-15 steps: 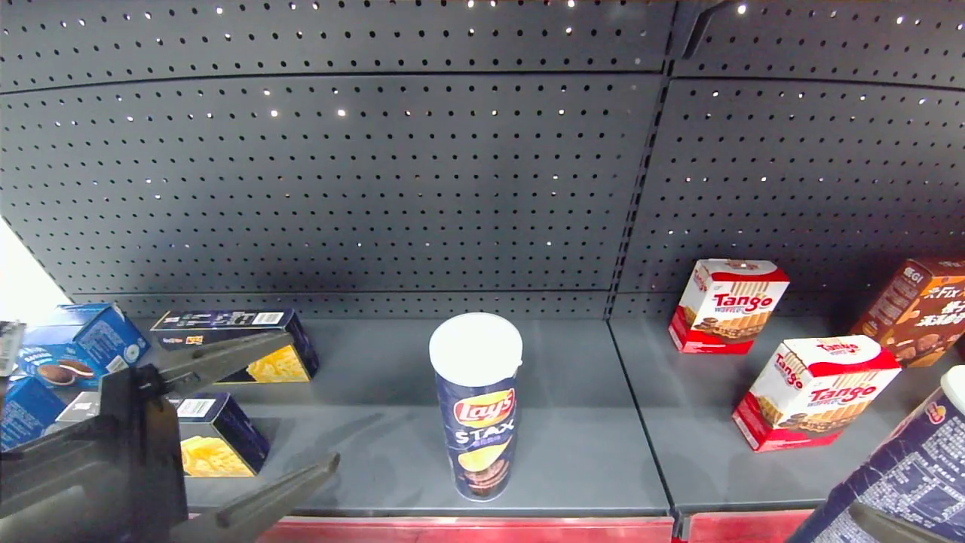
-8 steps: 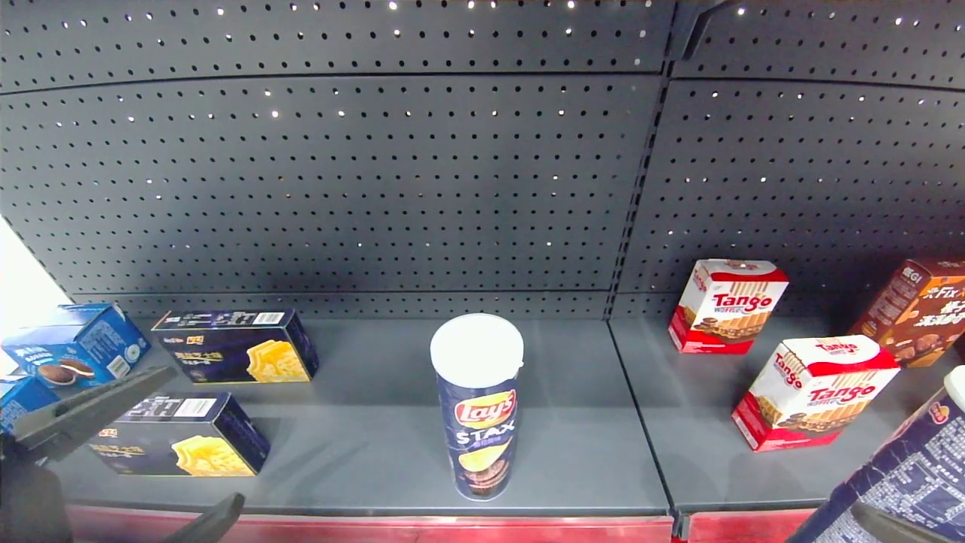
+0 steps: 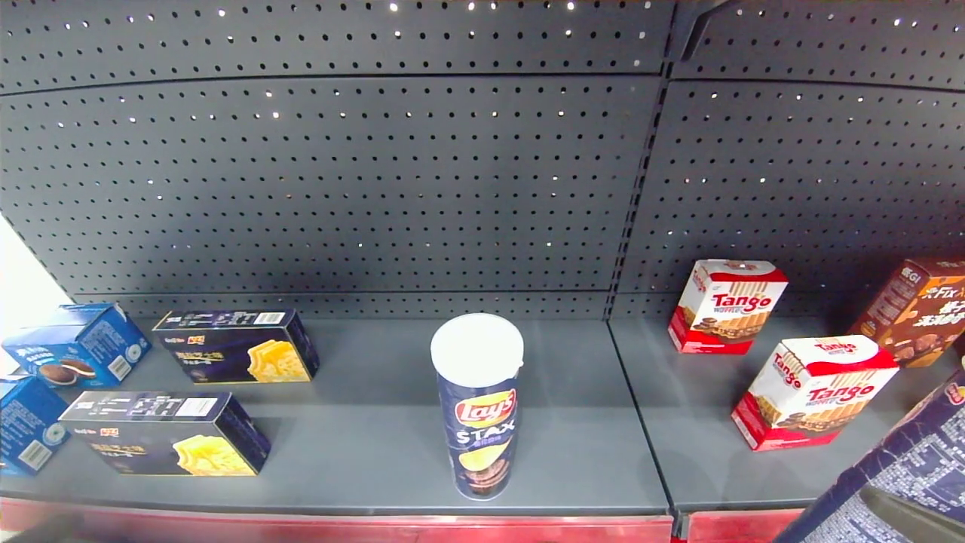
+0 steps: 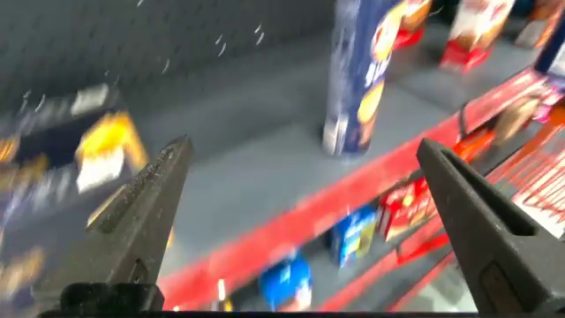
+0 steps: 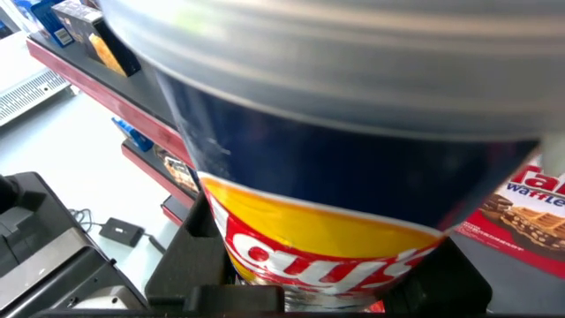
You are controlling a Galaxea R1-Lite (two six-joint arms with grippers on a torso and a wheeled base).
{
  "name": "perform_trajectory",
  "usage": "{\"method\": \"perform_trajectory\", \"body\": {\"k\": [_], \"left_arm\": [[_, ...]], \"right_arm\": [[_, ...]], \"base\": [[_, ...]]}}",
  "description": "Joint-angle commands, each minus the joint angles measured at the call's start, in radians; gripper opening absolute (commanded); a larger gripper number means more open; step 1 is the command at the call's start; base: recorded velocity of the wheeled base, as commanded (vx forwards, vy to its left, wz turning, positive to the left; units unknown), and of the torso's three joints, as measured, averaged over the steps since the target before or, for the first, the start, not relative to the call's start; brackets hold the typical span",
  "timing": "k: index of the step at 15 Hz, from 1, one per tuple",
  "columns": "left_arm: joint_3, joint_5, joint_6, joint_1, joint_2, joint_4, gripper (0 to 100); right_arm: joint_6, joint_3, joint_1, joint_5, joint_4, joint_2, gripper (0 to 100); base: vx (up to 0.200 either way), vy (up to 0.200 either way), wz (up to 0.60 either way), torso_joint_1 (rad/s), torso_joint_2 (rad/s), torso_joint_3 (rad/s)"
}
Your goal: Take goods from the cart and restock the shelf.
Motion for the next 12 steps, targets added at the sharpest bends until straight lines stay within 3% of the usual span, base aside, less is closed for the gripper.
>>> {"method": "perform_trajectory", "body": {"k": [1, 2, 3, 4, 7, 9, 10, 12], "left_arm": [[-0.094, 0.113, 0.006, -0.010, -0.362, 0.340, 100], [-0.102, 0.155, 0.006, -0.014, -0.362, 0.366, 100], [-0.099, 0.159, 0.006, -0.014, -0.362, 0.366, 100], [-0.088, 0.159, 0.004, -0.014, -0.362, 0.368, 100], [0.061, 0.156, 0.000, -0.016, -0.362, 0.309, 100], [0.078, 0.135, -0.013, -0.020, -0.362, 0.253, 100], [0.081, 0.133, -0.039, -0.020, -0.362, 0.248, 100], [0.081, 0.124, -0.045, -0.020, -0.362, 0.248, 100]], "right_arm": [[0.000, -0.002, -0.001, -0.001, 0.000, -0.003, 0], [0.000, -0.002, -0.002, -0.001, 0.001, -0.015, 0], [0.000, -0.002, -0.001, -0.001, 0.003, -0.018, 0], [0.000, 0.002, -0.001, -0.001, 0.003, -0.018, 0], [0.000, -0.002, -0.001, -0.001, 0.003, -0.014, 0], [0.000, -0.005, -0.002, -0.001, 0.003, -0.015, 0], [0.000, -0.004, -0.002, -0.001, 0.003, -0.017, 0], [0.000, -0.004, -0.002, -0.001, 0.003, -0.017, 0]], "base": [[0.000, 0.000, 0.00, 0.000, 0.00, 0.000], [0.000, 0.000, 0.00, 0.000, 0.00, 0.000], [0.000, 0.000, 0.00, 0.000, 0.00, 0.000], [0.000, 0.000, 0.00, 0.000, 0.00, 0.000], [0.000, 0.000, 0.00, 0.000, 0.00, 0.000], [0.000, 0.000, 0.00, 0.000, 0.00, 0.000], [0.000, 0.000, 0.00, 0.000, 0.00, 0.000], [0.000, 0.000, 0.00, 0.000, 0.00, 0.000]]}}
